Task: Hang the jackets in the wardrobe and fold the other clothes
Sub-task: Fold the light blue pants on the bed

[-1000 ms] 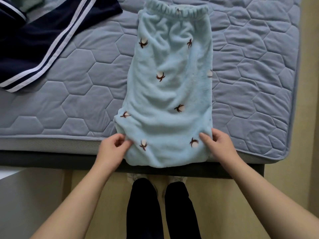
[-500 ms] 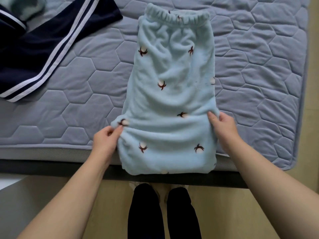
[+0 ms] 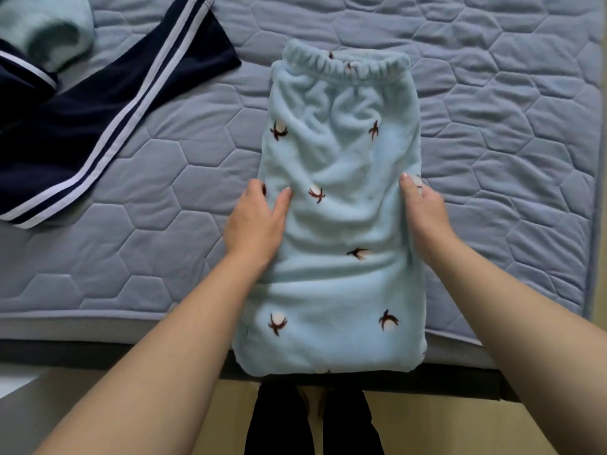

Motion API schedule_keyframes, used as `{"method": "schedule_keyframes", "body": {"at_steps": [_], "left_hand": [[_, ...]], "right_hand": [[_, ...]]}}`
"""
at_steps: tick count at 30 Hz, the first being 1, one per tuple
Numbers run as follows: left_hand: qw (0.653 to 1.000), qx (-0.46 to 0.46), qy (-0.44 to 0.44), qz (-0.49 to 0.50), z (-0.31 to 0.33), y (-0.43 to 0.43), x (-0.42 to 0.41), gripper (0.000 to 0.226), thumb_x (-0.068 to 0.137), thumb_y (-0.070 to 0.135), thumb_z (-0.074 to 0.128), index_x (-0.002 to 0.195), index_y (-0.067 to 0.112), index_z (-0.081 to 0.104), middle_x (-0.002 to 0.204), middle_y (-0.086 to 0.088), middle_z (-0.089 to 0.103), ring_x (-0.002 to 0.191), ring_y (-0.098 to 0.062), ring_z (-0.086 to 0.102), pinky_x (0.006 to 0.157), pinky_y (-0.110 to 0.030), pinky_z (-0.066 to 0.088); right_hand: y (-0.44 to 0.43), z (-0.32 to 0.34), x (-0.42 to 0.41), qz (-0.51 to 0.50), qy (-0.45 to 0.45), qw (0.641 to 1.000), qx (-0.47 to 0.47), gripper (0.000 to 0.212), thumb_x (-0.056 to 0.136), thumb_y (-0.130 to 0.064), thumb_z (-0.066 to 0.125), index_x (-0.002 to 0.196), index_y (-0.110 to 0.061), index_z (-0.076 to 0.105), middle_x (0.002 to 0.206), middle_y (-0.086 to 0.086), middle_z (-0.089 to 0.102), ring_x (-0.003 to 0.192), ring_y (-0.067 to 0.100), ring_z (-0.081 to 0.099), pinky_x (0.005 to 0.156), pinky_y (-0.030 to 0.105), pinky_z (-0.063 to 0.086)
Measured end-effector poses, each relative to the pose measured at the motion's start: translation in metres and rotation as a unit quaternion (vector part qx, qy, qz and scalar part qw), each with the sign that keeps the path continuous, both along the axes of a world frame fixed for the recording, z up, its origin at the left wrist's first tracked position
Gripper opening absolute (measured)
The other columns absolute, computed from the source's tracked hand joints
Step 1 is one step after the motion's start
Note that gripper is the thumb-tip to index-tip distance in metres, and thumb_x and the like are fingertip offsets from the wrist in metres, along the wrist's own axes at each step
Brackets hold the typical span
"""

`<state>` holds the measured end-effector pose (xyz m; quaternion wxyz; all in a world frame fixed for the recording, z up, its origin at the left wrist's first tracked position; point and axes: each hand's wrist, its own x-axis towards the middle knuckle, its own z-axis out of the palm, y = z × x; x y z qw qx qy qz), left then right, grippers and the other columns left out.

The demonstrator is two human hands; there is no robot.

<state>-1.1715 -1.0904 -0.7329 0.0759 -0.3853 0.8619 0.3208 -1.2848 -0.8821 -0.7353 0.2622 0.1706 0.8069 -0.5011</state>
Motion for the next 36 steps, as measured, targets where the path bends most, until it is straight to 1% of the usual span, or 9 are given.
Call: {"method": "schedule_keyframes", "body": {"at_steps": [3, 6, 13, 18, 22, 24, 28, 31, 36], "left_hand": [[0.996, -0.077, -0.027, 0.025, -0.015, -0.013, -0.017, 0.039, 0.1, 0.043, 0.033, 0.095, 0.009, 0.052, 0.1, -0.025, 0.062, 0.091, -0.043, 0.056, 0.064, -0.038, 0.031], [0.995, -0.084, -0.045, 0.011, -0.025, -0.029, -0.018, 0.04, 0.102, 0.037, 0.032, 0.092, 0.005, 0.054, 0.101, -0.028, 0.062, 0.092, -0.044, 0.055, 0.064, -0.038, 0.029], [1.0, -0.005, 0.001, 0.012, -0.006, -0.047, -0.084, 0.046, 0.093, 0.058, 0.035, 0.107, 0.016, 0.048, 0.11, -0.009, 0.061, 0.101, -0.031, 0.055, 0.073, -0.035, 0.034], [0.999, -0.037, -0.004, 0.022, -0.014, -0.06, -0.154, 0.037, 0.1, 0.039, 0.036, 0.112, 0.008, 0.052, 0.12, -0.016, 0.058, 0.11, -0.035, 0.052, 0.074, -0.035, 0.031], [0.998, -0.045, -0.007, 0.044, -0.022, -0.071, -0.163, 0.037, 0.101, 0.038, 0.032, 0.113, 0.01, 0.053, 0.122, -0.016, 0.056, 0.111, -0.035, 0.051, 0.077, -0.037, 0.033], [0.996, -0.069, 0.052, 0.034, -0.014, -0.065, -0.159, 0.035, 0.1, 0.035, 0.035, 0.119, 0.01, 0.049, 0.127, -0.014, 0.051, 0.116, -0.034, 0.048, 0.084, -0.04, 0.036], [0.945, -0.182, 0.185, -0.197, 0.004, -0.036, -0.126, 0.055, 0.095, 0.029, 0.038, 0.146, 0.009, 0.03, 0.154, -0.011, 0.028, 0.143, -0.027, 0.023, 0.115, -0.042, 0.019], [0.897, -0.22, 0.112, -0.368, -0.01, -0.022, -0.124, 0.059, 0.098, 0.034, 0.034, 0.151, 0.012, 0.021, 0.16, -0.008, 0.013, 0.147, -0.023, 0.011, 0.118, -0.046, 0.009], [0.888, -0.26, -0.008, -0.38, -0.055, -0.035, -0.16, 0.078, 0.089, 0.062, 0.029, 0.153, 0.028, 0.002, 0.159, -0.015, -0.007, 0.147, -0.028, -0.005, 0.117, -0.05, 0.0]], "right_hand": [[-0.004, -0.011, -0.014, 0.023, 0.084, 0.991, 0.099, 0.039, 0.1, -0.033, 0.044, 0.07, -0.009, 0.052, 0.078, 0.005, 0.06, 0.078, 0.018, 0.051, 0.069, 0.033, 0.039], [0.002, -0.021, -0.02, 0.048, 0.076, 0.983, 0.159, 0.041, 0.101, -0.032, 0.041, 0.065, -0.013, 0.046, 0.078, 0.009, 0.056, 0.078, 0.024, 0.05, 0.068, 0.036, 0.036], [-0.02, -0.006, -0.066, 0.075, 0.115, 0.981, 0.137, 0.044, 0.098, -0.047, 0.041, 0.068, -0.014, 0.04, 0.065, -0.004, 0.041, 0.061, 0.012, 0.038, 0.055, 0.03, 0.03], [-0.05, -0.007, -0.127, 0.106, 0.187, 0.959, 0.186, 0.038, 0.1, -0.031, 0.042, 0.064, -0.018, 0.036, 0.066, -0.004, 0.042, 0.078, 0.02, 0.043, 0.064, 0.029, 0.025], [-0.049, -0.015, -0.141, 0.104, 0.19, 0.947, 0.236, 0.026, 0.101, -0.029, 0.04, 0.091, -0.007, 0.05, 0.097, 0.013, 0.058, 0.095, 0.03, 0.052, 0.07, 0.031, 0.03], [-0.053, -0.008, -0.135, 0.094, 0.202, 0.949, 0.221, 0.027, 0.099, -0.028, 0.041, 0.115, -0.008, 0.05, 0.118, 0.01, 0.055, 0.11, 0.029, 0.051, 0.086, 0.034, 0.038], [-0.054, 0.01, -0.082, 0.237, 0.371, 0.86, 0.26, 0.057, 0.095, -0.028, 0.039, 0.148, -0.011, 0.027, 0.156, 0.008, 0.025, 0.145, 0.022, 0.02, 0.117, 0.041, 0.014], [-0.058, -0.005, -0.063, 0.398, 0.352, 0.791, 0.304, 0.06, 0.098, -0.033, 0.038, 0.152, -0.011, 0.02, 0.161, 0.01, 0.01, 0.149, 0.025, 0.006, 0.119, 0.05, 0.006], [-0.072, -0.054, -0.097, 0.439, 0.285, 0.766, 0.373, 0.073, 0.093, -0.056, 0.028, 0.153, -0.029, -0.003, 0.161, 0.006, -0.008, 0.149, 0.022, -0.006, 0.118, 0.053, -0.003]]}}
